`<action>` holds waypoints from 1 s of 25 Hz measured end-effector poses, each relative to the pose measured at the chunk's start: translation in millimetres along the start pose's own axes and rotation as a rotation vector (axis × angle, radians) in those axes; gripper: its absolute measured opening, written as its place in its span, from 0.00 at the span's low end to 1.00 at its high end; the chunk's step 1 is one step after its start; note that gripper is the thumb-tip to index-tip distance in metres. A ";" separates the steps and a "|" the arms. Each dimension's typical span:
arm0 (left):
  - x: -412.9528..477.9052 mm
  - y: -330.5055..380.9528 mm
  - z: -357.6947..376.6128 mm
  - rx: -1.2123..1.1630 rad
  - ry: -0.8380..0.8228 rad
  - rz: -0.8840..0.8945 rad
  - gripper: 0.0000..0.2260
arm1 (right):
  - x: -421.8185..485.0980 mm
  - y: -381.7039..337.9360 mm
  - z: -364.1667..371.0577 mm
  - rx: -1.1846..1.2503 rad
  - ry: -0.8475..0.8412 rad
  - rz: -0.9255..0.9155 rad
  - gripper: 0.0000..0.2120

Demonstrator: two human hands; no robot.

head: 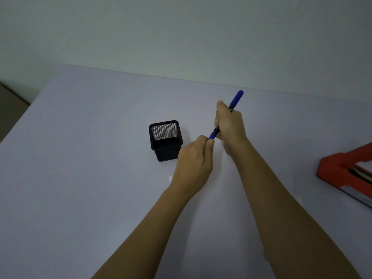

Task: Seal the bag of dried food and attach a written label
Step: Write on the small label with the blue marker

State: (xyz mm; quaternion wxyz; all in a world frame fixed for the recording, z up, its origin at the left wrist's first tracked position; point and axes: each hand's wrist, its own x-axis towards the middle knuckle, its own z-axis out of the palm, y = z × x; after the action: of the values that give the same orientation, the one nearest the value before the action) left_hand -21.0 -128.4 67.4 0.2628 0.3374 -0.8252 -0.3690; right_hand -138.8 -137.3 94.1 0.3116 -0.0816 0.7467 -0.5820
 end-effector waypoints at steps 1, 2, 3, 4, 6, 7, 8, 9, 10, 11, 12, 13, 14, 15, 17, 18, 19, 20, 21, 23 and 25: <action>-1.7 5.4 -0.1 -0.062 -0.046 -0.047 0.17 | 1.9 1.0 -0.9 0.033 -0.007 0.028 0.17; -2.2 10.5 -0.6 -0.131 -0.079 -0.109 0.16 | 2.5 3.6 -1.0 0.067 -0.021 0.053 0.17; -2.7 13.3 -1.0 -0.201 -0.098 -0.177 0.15 | 2.6 7.3 0.0 0.093 -0.028 0.076 0.17; -4.2 13.6 -1.8 -0.273 -0.115 -0.241 0.15 | 2.9 11.5 0.2 0.126 -0.029 0.099 0.17; -17.3 8.7 -5.0 -0.445 -0.142 -0.339 0.17 | 8.2 15.4 -8.0 0.299 0.025 0.157 0.17; -31.0 3.2 -5.2 -0.501 -0.151 -0.369 0.18 | 15.0 14.3 -17.0 0.412 0.067 0.177 0.17; -47.3 -4.8 -6.3 -0.493 -0.157 -0.397 0.18 | 22.2 13.0 -26.4 0.438 0.086 0.169 0.18; -63.5 -16.0 -8.7 -0.429 -0.159 -0.424 0.18 | 25.4 11.9 -32.4 0.366 0.073 0.148 0.19; -76.6 -29.8 -10.8 -0.342 -0.142 -0.453 0.17 | 25.4 12.3 -34.7 0.259 0.030 0.115 0.21; -84.3 -43.8 -15.4 -0.240 -0.107 -0.493 0.15 | 23.1 15.9 -31.9 0.182 -0.027 0.063 0.23; -85.6 -55.2 -22.4 -0.142 -0.057 -0.530 0.13 | 18.2 22.7 -26.5 0.166 -0.077 0.028 0.25; -82.8 -64.7 -30.8 -0.069 0.003 -0.556 0.11 | 11.5 29.0 -20.2 0.179 -0.112 0.015 0.26; -78.2 -72.5 -40.3 -0.021 0.052 -0.569 0.11 | 3.8 35.9 -15.2 0.205 -0.130 0.014 0.26; -73.3 -79.3 -49.4 0.033 0.075 -0.565 0.12 | -3.5 43.3 -12.3 0.246 -0.138 0.024 0.25; -66.7 -91.0 -62.7 0.163 0.060 -0.527 0.13 | -13.4 63.2 -9.5 0.317 -0.159 0.024 0.21; -64.6 -97.5 -66.5 0.207 0.048 -0.522 0.13 | -17.7 74.7 -8.8 0.286 -0.174 -0.012 0.18; -63.3 -105.1 -69.1 0.246 0.047 -0.525 0.12 | -22.3 85.5 -7.3 0.217 -0.176 -0.077 0.15; -63.0 -113.5 -70.9 0.304 0.050 -0.527 0.09 | -26.6 96.0 -4.7 0.150 -0.170 -0.152 0.12; -63.7 -121.0 -72.2 0.370 0.044 -0.524 0.06 | -29.9 105.7 -2.7 0.103 -0.152 -0.214 0.11; -66.6 -131.3 -72.3 0.449 0.013 -0.516 0.03 | -34.3 120.6 -1.1 0.055 -0.095 -0.270 0.12; -69.1 -137.5 -69.4 0.455 -0.001 -0.506 0.03 | -35.1 133.3 2.6 0.013 -0.043 -0.303 0.13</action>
State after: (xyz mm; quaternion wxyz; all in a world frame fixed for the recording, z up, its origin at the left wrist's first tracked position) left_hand 120.1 -175.1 -12.5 0.0804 0.5811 -0.7768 -0.2291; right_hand -77.5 -81.2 -15.9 0.2368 -0.2040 0.7151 -0.6252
